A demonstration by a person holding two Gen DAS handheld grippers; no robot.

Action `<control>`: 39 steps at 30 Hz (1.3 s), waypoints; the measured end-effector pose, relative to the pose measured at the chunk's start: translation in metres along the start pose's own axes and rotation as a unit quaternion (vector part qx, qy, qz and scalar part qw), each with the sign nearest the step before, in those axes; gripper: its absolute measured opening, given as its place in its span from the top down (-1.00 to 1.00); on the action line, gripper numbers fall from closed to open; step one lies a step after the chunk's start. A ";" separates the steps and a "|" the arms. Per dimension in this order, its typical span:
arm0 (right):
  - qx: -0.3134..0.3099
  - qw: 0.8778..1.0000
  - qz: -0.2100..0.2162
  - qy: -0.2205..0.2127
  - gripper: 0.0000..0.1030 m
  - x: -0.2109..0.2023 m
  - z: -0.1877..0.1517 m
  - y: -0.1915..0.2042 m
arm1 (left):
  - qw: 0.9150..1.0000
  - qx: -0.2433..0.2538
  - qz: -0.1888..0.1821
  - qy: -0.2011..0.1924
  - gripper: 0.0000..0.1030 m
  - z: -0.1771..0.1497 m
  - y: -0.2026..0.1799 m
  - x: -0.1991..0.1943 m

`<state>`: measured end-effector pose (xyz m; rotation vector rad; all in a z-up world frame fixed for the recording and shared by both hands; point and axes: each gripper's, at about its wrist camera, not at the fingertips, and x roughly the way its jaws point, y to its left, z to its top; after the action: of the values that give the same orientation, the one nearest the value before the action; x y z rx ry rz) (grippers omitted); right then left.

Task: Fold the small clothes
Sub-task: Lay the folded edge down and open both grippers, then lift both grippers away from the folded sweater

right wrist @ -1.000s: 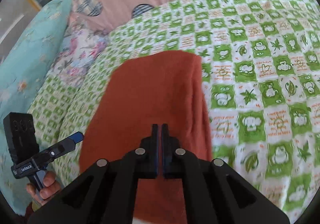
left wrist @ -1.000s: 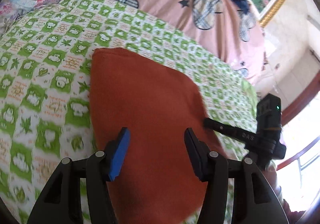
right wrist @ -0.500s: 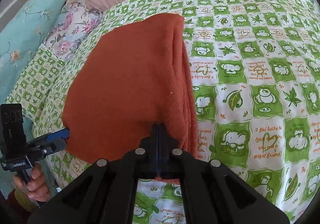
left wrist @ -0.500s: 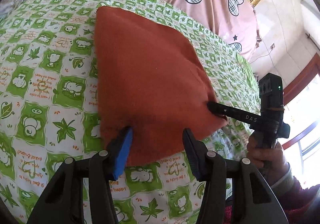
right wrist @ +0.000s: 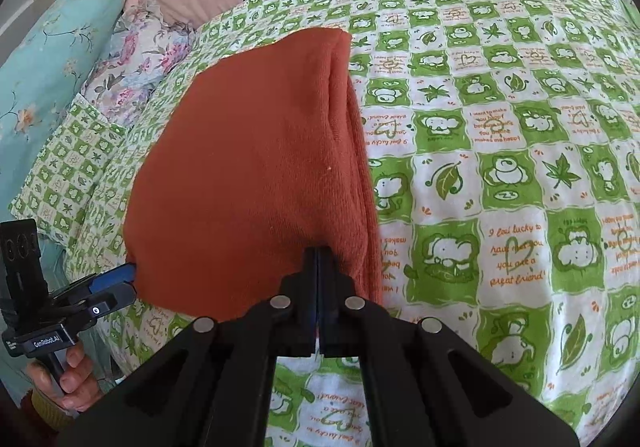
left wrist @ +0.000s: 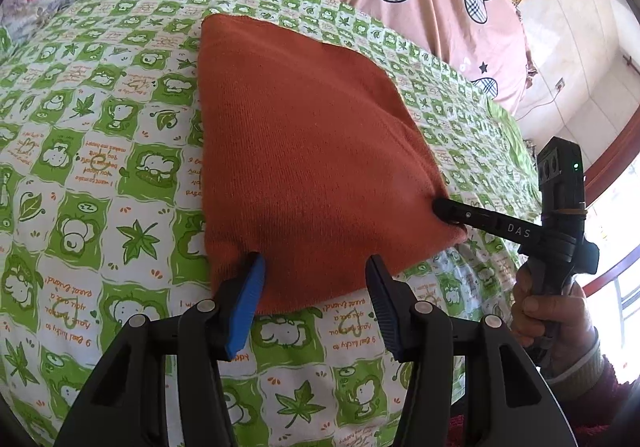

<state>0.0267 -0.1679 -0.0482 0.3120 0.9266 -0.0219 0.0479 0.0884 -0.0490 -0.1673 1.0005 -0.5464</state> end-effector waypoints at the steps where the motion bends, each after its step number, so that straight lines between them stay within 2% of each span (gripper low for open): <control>1: -0.005 1.000 -0.002 0.004 0.95 0.000 -0.002 0.001 | 1.000 0.001 0.004 0.001 -0.04 0.000 -0.001 -0.001; 5: -0.005 1.000 -0.011 0.013 0.95 0.001 -0.011 -0.001 | 1.000 0.002 0.009 0.004 -0.19 -0.007 -0.003 -0.001; 14: 0.008 1.000 -0.028 -0.006 0.94 -0.028 -0.017 0.000 | 0.999 -0.010 0.027 0.020 -0.20 -0.021 0.002 -0.011; 18: 0.017 1.000 -0.021 -0.006 0.94 -0.036 -0.025 0.000 | 0.998 -0.018 0.053 0.010 -0.22 -0.029 0.007 -0.026; 25: 0.015 1.000 0.003 -0.002 0.93 -0.046 -0.041 0.010 | 0.992 -0.012 0.122 -0.009 -0.62 -0.032 0.009 -0.050; 26: 0.012 1.000 0.009 -0.002 0.92 -0.049 -0.043 0.012 | 0.991 -0.010 0.133 -0.012 -0.62 -0.032 0.009 -0.053; 28: 0.006 1.000 0.016 0.002 0.75 -0.052 -0.048 0.015 | 0.988 -0.007 0.151 -0.014 -0.65 -0.032 0.007 -0.059; 29: 0.004 1.000 0.017 0.003 0.35 -0.053 -0.052 0.016 | 0.987 -0.006 0.158 -0.014 -0.70 -0.033 0.006 -0.060; 30: 0.002 1.000 0.014 0.002 -0.14 -0.055 -0.055 0.017 | 0.986 -0.005 0.169 -0.015 -0.72 -0.035 0.005 -0.062; 31: -0.002 1.000 0.012 -0.006 -0.27 -0.057 -0.060 0.018 | 0.984 -0.003 0.175 -0.016 -0.73 -0.037 0.004 -0.063; 35: -0.006 1.000 0.009 -0.002 -0.28 -0.058 -0.065 0.017 | 0.979 0.006 0.202 -0.012 -0.74 -0.046 0.001 -0.063; 39: -0.011 1.000 0.010 -0.006 -0.28 -0.060 -0.059 0.015 | 0.978 0.012 0.209 -0.017 -0.74 -0.047 -0.006 -0.065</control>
<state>-0.0529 -0.1444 -0.0299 0.3011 0.9118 0.0052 -0.0206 0.1219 -0.0234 0.0572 0.9621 -0.1696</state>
